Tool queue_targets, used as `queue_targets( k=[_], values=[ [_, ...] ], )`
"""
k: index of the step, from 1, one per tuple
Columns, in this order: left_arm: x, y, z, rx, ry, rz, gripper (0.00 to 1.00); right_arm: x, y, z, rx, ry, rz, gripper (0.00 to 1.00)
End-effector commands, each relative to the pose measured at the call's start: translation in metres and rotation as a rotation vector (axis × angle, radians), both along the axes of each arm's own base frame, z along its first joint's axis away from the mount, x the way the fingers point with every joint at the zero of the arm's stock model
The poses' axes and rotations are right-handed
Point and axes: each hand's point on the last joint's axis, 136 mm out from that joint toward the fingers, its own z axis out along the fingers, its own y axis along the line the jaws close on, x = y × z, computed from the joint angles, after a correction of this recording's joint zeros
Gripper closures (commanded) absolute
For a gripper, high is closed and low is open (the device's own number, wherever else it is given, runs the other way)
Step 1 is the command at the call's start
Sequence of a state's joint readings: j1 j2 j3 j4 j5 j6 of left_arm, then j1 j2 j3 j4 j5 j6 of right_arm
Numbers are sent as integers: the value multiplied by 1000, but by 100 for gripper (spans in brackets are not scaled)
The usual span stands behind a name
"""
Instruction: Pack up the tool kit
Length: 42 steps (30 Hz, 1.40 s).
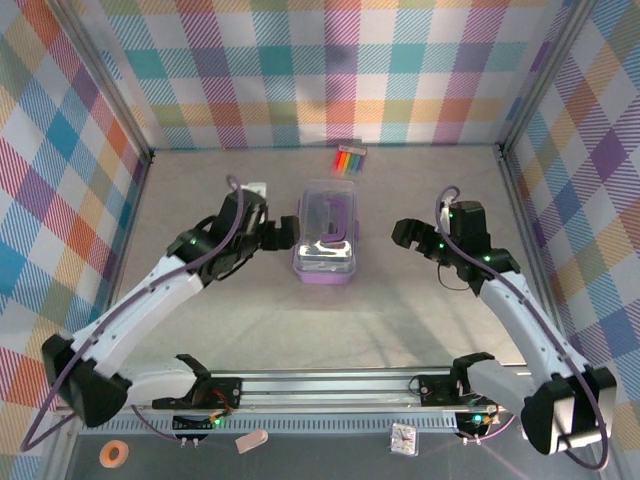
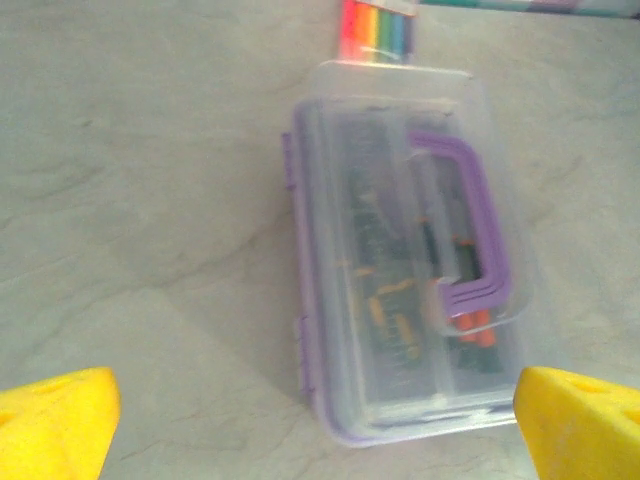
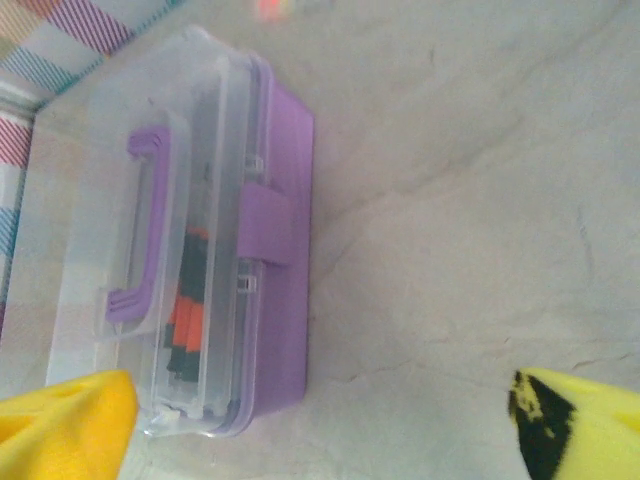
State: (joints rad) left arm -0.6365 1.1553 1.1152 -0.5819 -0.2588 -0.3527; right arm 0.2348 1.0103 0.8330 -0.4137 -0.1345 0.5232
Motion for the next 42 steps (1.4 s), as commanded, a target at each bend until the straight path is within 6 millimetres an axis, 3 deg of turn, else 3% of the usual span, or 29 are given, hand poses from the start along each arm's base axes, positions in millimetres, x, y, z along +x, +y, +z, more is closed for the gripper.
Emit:
queue_targets(
  k=[1,3,7,11,14,17,21,23,30,34,38,42],
  values=[
    [-2,29,-23,59,-33,125,0,-3,-21,24,-42,-102,-103,1],
    [-11,29,-27,57,-64,68,0,-1,-20,29,-61,-206,-72,1],
    [-16,14,-28,-17,-127,-35,0,2,-42,6,-259,-221,-89,1],
    [-9,-11,-57,82,-107,-208,0,12,-54,-14,-410,-248,-80,1],
    [-9,-9,-78,228,25,-256,0,16,-49,-26,-512,-369,21,1],
    [9,2,-80,302,-46,-184,0,20,-38,-31,-606,-546,133,1],
    [26,22,-62,308,-267,-92,0,32,-41,-49,-674,-576,148,1],
    [34,49,-64,383,-336,28,0,40,-41,-59,-660,-583,161,1],
    [46,127,-80,250,-475,344,0,56,-32,-82,-562,-596,198,1],
    [57,140,-101,271,-437,339,0,65,-41,-84,-544,-595,151,1],
    [71,146,-124,290,-436,300,0,75,-70,-96,-481,-561,6,1],
    [83,145,-148,244,-424,239,0,84,-73,-105,-474,-508,6,1]
  ],
)
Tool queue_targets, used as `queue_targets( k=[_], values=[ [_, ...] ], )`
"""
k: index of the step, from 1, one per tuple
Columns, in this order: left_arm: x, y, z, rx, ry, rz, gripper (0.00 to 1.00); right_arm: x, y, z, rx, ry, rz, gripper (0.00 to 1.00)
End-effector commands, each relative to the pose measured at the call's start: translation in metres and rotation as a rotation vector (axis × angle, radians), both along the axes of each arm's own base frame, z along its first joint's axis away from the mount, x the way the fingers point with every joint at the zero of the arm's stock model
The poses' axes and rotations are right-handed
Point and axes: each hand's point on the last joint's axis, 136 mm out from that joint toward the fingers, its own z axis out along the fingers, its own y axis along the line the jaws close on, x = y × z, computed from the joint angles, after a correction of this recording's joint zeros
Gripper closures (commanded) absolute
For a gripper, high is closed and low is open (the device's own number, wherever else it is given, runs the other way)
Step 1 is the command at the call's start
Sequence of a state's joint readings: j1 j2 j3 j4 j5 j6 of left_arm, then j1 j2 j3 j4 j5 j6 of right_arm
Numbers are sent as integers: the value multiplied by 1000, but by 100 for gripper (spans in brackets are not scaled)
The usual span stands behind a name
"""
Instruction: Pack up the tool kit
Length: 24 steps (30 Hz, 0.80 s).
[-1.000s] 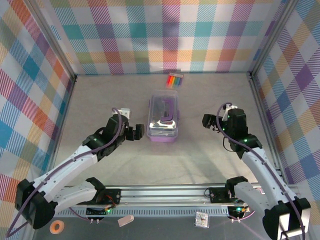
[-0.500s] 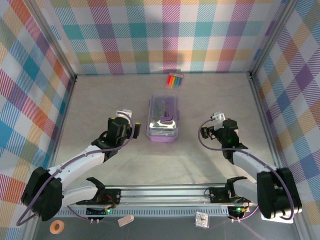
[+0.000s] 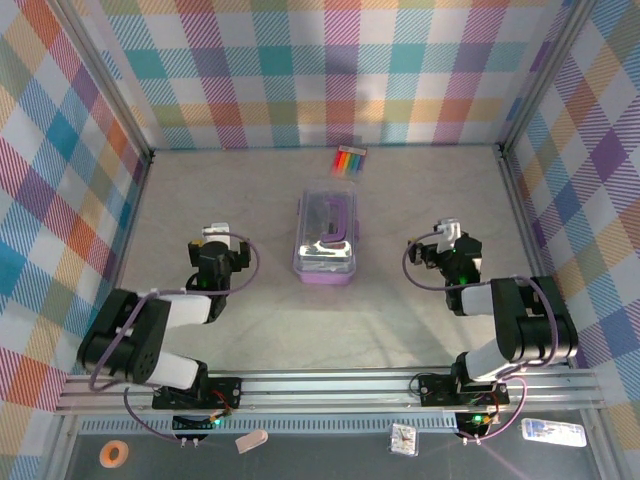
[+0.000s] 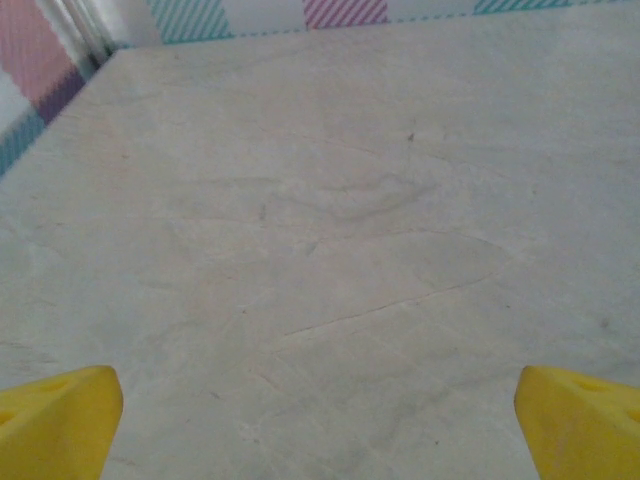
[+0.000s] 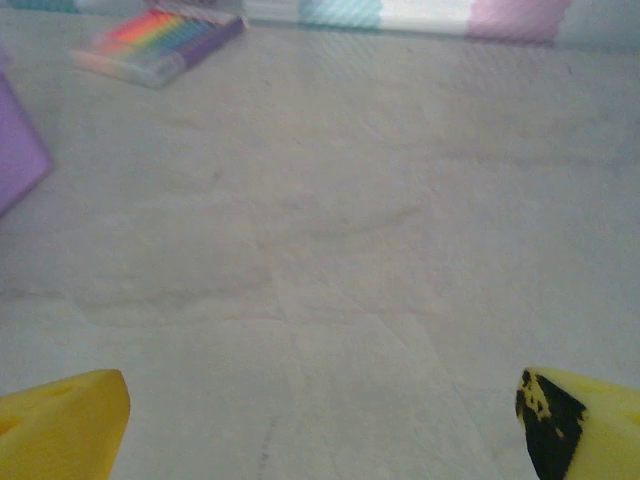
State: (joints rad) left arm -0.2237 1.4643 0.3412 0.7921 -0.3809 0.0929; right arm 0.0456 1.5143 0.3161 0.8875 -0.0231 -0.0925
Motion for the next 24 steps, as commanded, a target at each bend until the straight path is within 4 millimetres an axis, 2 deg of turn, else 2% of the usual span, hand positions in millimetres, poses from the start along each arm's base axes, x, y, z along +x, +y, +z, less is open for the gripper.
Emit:
queue_targets(
  k=[1,2,5,24],
  values=[
    [14,4,7,-97,-97,-46,0,14,1,18,47,-44,-10,1],
    [18,12,5,-119,-112,-25,0,19,-2,18,51,-38,-32,1],
    [29,18,-4,-156,-19,-12,0,24,-15,14,89,13,-79,1],
    [28,17,-4,-158,-22,-19,0,23,-15,15,90,8,-78,1]
  ],
)
